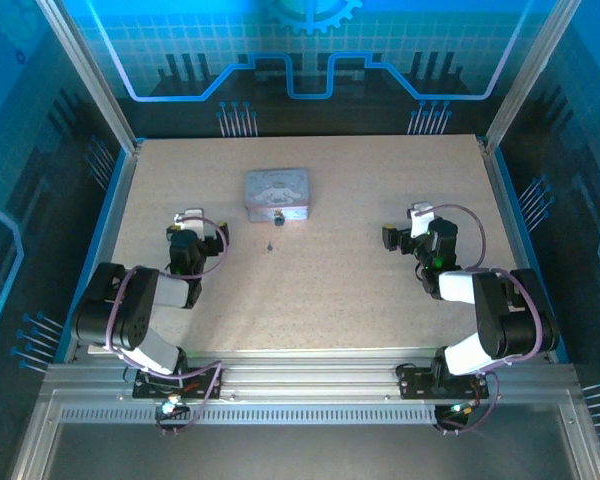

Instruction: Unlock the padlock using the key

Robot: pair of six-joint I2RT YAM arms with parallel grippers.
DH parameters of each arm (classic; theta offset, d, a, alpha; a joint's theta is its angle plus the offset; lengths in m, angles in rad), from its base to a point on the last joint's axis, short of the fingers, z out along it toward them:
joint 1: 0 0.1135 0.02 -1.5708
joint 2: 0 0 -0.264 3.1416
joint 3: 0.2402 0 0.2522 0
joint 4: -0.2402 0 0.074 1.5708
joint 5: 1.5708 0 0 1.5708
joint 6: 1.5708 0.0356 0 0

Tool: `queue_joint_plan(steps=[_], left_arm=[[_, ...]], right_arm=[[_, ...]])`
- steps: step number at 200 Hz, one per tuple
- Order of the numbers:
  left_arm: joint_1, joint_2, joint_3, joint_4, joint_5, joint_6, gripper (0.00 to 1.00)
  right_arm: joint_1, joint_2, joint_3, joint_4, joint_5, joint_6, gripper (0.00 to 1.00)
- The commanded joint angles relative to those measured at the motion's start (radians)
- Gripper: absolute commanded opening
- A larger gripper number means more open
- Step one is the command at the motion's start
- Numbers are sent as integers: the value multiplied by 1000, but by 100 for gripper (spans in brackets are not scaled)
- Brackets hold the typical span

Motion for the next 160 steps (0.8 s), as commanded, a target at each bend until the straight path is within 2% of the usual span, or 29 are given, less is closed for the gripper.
queue_joint_plan(steps=[1, 19, 46, 69, 90, 113, 136, 160], left_arm=[[6, -120, -59, 47, 15, -23, 99], [6, -305, -40, -194, 3, -71, 99], [6, -577, 67, -627, 45, -178, 99], [6, -695, 157, -873, 107, -286, 99], [6, -666, 255, -1068, 248, -338, 96], [6, -540, 352, -1230, 428, -373, 90], [5, -450, 361, -1238, 571, -415, 82], [-1, -421, 321, -1192, 593, -462, 80]], right_arm=[[-14, 7, 16, -1, -16, -3, 100], [-10, -29, 60, -97, -23, -12, 100], [-5, -137, 274, -583, 72, 110, 100], [20, -179, 377, -776, 42, 195, 92], [115, -206, 441, -912, 40, 251, 87], [311, -190, 509, -1025, 109, 303, 82], [513, -96, 571, -1071, 149, 421, 72], [668, 96, 734, -1177, 160, 553, 57]])
